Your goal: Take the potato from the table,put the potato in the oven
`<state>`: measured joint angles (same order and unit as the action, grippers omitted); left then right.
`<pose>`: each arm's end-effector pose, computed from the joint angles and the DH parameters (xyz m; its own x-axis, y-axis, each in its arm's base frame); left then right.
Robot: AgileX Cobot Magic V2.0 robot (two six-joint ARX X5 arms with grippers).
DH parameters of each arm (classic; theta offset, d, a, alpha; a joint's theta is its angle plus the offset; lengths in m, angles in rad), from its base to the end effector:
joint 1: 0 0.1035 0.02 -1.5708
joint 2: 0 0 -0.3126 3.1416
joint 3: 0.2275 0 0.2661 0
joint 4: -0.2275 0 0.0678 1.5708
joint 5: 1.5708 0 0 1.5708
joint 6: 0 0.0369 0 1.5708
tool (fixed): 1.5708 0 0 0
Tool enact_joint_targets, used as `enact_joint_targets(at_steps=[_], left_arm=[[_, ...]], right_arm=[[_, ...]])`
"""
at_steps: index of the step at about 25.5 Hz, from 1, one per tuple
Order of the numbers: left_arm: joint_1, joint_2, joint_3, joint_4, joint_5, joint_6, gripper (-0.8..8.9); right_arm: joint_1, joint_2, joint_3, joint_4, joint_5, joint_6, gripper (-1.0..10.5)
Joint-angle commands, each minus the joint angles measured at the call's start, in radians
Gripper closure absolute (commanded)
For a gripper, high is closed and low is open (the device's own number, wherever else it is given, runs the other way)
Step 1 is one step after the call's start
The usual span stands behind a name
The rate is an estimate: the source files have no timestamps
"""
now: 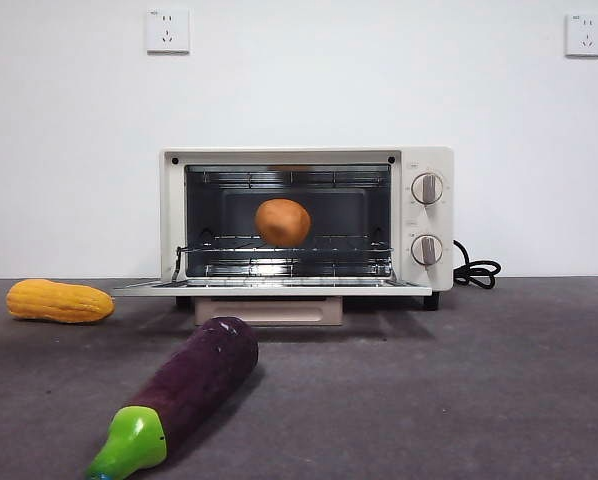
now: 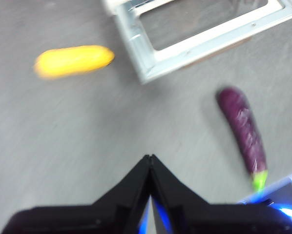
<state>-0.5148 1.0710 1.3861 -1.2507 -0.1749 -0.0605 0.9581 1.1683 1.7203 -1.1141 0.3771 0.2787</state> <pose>0.1423 -0.0731 0.4314 0.5942 -0.1362 -0.7927 0.3519 0.9302 0.1039 0.1107 0.1339 0.5237 0.7537 0.4318 -0.4955 -0.4747 0.8791 0.0441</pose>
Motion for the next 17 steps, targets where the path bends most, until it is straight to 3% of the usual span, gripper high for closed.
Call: enact_joint_targets(at_steps=[1,6,10,17], left_arm=[[0.006,0.075,-0.006,0.118,0.073,0.027,8.20],[0.080,0.177,-0.006,0.199,0.242,0.023,8.20],[0.176,0.271,-0.007,0.251,0.430,-0.001,8.20],[0.315,0.459,-0.007,0.279,0.494,-0.053,8.20]], right_arm=[[0.036,-0.109,-0.002,-0.103,0.036,0.097,9.2],[0.057,-0.238,-0.002,-0.256,0.061,0.164,9.3],[0.057,-0.335,-0.003,-0.265,0.039,0.174,9.5],[0.057,-0.441,-0.003,-0.265,0.015,0.174,9.5]])
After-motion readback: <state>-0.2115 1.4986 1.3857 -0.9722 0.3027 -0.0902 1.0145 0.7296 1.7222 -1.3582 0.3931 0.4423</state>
